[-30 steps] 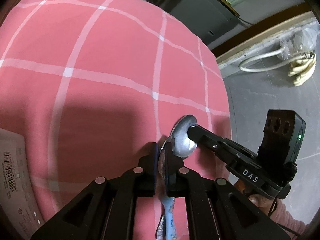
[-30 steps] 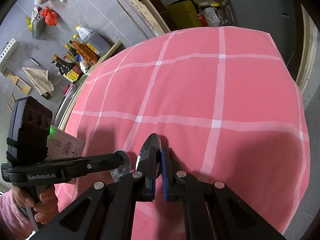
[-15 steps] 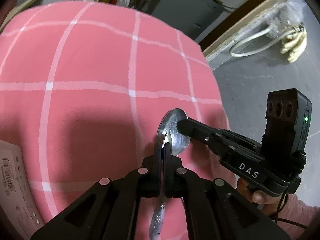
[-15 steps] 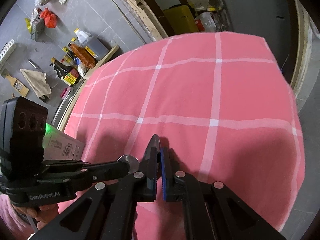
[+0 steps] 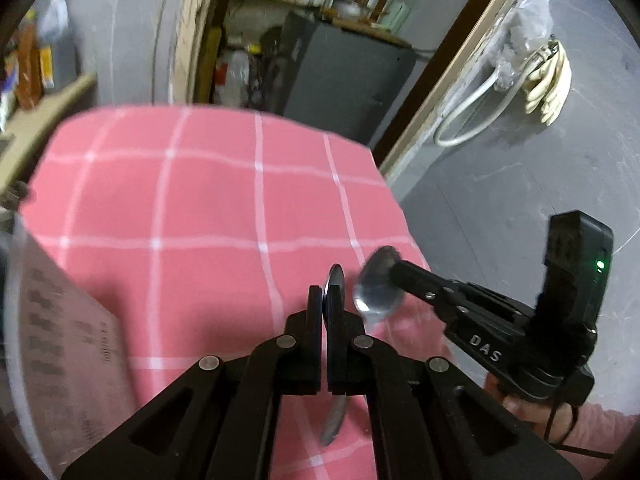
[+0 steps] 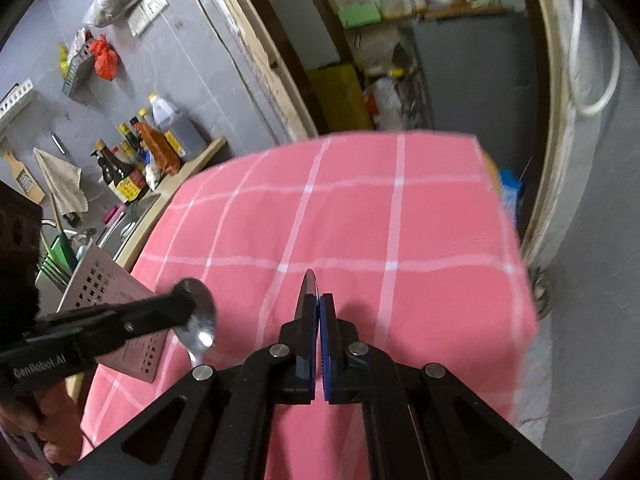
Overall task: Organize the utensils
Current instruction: 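Lift both spoons and carry them toward the white holder, then lower both held spoons into the white slotted holder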
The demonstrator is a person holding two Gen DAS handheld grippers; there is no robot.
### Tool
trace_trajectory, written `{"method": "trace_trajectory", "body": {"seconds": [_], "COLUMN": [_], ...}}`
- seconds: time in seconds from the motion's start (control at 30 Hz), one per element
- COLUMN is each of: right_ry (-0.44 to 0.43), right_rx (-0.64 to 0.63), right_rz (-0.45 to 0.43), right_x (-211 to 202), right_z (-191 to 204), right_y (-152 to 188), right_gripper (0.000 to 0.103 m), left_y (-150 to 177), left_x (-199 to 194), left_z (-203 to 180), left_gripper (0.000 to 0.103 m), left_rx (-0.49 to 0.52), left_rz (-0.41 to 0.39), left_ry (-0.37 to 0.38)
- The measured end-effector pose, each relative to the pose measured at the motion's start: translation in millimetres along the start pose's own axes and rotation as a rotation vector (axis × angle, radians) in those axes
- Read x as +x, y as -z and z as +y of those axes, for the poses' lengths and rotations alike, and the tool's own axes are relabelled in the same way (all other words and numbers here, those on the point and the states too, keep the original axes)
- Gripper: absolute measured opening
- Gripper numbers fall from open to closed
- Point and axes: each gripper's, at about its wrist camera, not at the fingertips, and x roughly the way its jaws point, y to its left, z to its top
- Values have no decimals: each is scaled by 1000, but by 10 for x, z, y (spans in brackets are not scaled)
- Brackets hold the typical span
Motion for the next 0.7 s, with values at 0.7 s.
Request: {"method": "trace_trajectory", "body": {"seconds": [0.7], "right_ry": [149], "right_rx": [-104], "right_rz": [-331], "right_x": [-934], "right_z": [894], "right_y": [-138], "right_gripper": [2], "left_y": [-162], "left_x": [-1246], "left_z": [-79], "left_gripper": [0], "left_rx": [54], "left_rz": [-298], "left_ry": [-56]}}
